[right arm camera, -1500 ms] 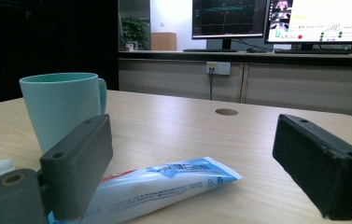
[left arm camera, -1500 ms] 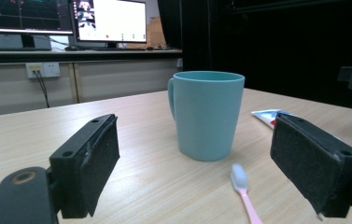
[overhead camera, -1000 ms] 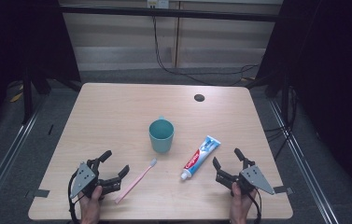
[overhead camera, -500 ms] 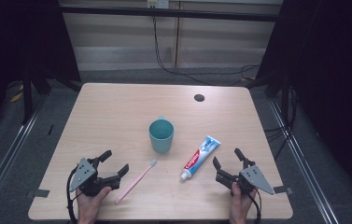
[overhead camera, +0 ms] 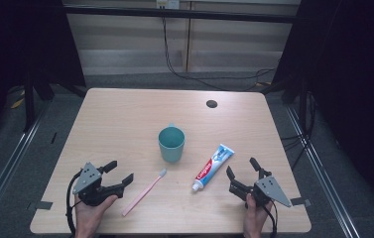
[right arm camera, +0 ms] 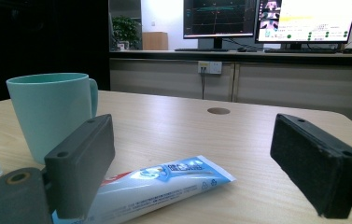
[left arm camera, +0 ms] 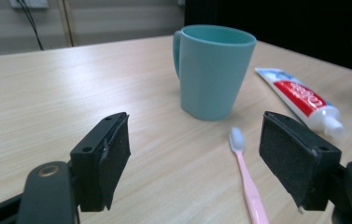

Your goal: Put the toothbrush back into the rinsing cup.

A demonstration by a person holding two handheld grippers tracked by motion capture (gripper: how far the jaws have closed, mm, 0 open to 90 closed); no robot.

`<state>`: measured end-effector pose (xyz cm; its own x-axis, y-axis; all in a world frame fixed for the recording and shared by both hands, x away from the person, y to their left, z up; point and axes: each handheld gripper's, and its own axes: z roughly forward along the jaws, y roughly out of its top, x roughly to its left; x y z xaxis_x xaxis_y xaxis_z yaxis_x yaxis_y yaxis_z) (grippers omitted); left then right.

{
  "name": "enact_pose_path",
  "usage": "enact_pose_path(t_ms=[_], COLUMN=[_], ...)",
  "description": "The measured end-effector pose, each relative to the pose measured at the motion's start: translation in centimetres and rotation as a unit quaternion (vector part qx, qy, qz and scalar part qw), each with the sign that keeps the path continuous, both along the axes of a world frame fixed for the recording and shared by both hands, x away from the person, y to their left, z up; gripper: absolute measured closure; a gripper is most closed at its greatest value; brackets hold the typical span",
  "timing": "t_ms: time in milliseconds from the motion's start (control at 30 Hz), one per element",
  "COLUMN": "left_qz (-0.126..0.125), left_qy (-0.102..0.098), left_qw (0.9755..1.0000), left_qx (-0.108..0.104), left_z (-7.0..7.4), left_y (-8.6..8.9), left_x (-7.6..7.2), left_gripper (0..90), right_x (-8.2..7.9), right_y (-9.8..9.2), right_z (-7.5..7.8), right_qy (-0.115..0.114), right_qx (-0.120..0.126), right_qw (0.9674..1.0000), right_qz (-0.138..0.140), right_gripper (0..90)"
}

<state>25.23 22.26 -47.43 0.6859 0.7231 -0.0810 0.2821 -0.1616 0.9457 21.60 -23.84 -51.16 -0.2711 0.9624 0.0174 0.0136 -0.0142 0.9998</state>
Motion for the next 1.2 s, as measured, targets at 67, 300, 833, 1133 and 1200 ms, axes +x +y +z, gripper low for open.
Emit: enact_pose_path(t_ms=[67,300,833,1133,1200], left_qz=[-0.013,-0.037,-0.07,-0.109,-0.114], left_qy=[0.01,0.042,0.058,0.098,0.109], left_qw=[0.9998,0.998,0.9907,0.9804,0.976], left_qx=[0.005,0.031,0.102,0.132,0.15], left_z=[0.3,1.1,4.1,4.6,4.8], left_y=[-0.1,-0.5,-1.9,-2.8,-3.3], left_x=[0.1,0.5,1.6,2.7,3.0], left_gripper=[29.8,30.0,35.6,40.3,40.3], right_x=[0.0,0.0,0.0,0.0,0.0], right_y=[0.0,0.0,0.0,0.0,0.0], right_z=[0.0,0.0,0.0,0.0,0.0], right_qy=[0.0,0.0,0.0,0.001,0.001], right_qx=[0.0,0.0,0.0,0.0,0.0], right_qw=[1.0,1.0,1.0,1.0,1.0], right_qz=[0.0,-0.001,-0.003,-0.003,-0.003], right_gripper=[13.1,13.1,13.1,13.1,13.1])
